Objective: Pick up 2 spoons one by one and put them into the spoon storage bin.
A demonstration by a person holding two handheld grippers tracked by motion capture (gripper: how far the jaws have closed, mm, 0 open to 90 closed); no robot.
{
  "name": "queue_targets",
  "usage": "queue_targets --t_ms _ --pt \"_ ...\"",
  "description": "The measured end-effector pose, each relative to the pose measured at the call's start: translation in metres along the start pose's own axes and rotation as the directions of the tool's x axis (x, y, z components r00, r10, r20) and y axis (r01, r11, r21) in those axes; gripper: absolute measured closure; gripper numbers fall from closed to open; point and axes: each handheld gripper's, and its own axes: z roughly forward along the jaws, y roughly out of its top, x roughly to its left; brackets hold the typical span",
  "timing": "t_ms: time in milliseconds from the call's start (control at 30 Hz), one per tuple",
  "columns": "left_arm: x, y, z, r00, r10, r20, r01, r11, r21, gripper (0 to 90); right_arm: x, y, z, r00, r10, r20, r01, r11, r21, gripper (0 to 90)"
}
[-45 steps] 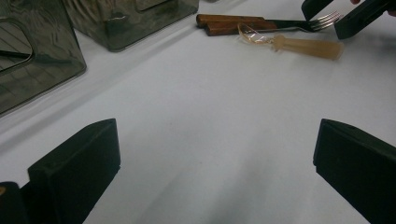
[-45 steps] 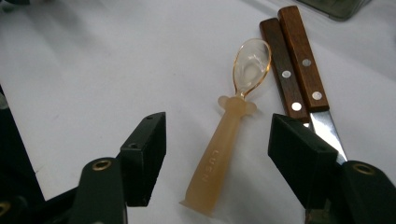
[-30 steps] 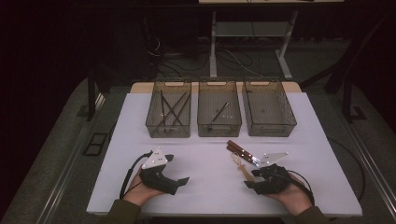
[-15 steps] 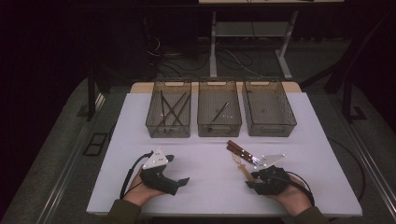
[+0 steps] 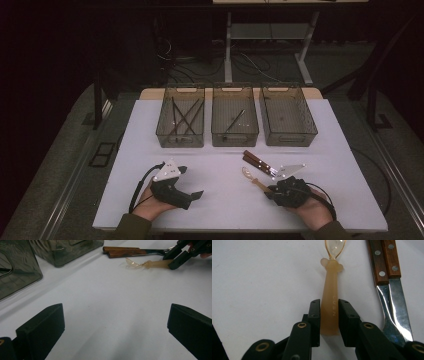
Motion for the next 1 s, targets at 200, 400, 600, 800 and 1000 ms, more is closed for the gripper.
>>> queue_targets --t_ms 200,400,600,800,1000 --pt "0.000 0.000 0.000 1.0000 0.004 0.007 -0.004 1.0000 0.000 0.1 -0.002 -0.001 0.000 0.9999 0.008 -0.011 -0.008 0.9999 -0.007 73.6" --pt "0.000 0.000 0.000 0.9998 0.010 0.015 -0.010 0.9999 -0.008 0.1 -0.005 -0.002 -0.001 0.9991 0.028 -0.033 -0.029 0.9994 -0.019 73.4" --pt "0.003 -0.001 0.003 0.9998 0.010 0.014 -0.010 0.9999 0.008 0.0 -0.008 -0.002 -0.006 0.9978 0.047 -0.047 -0.049 0.9979 -0.044 73.5" --pt "0.002 -0.002 0.004 0.9997 0.016 0.017 -0.016 0.9998 0.010 0.1 -0.010 -0.001 -0.010 0.9975 0.048 -0.051 -0.052 0.9961 -0.071 73.4" --pt "0.002 -0.002 0.004 0.9997 0.022 0.012 -0.022 0.9994 0.026 0.6 -0.014 0.003 -0.015 0.9968 0.056 -0.057 -0.062 0.9928 -0.103 73.4"
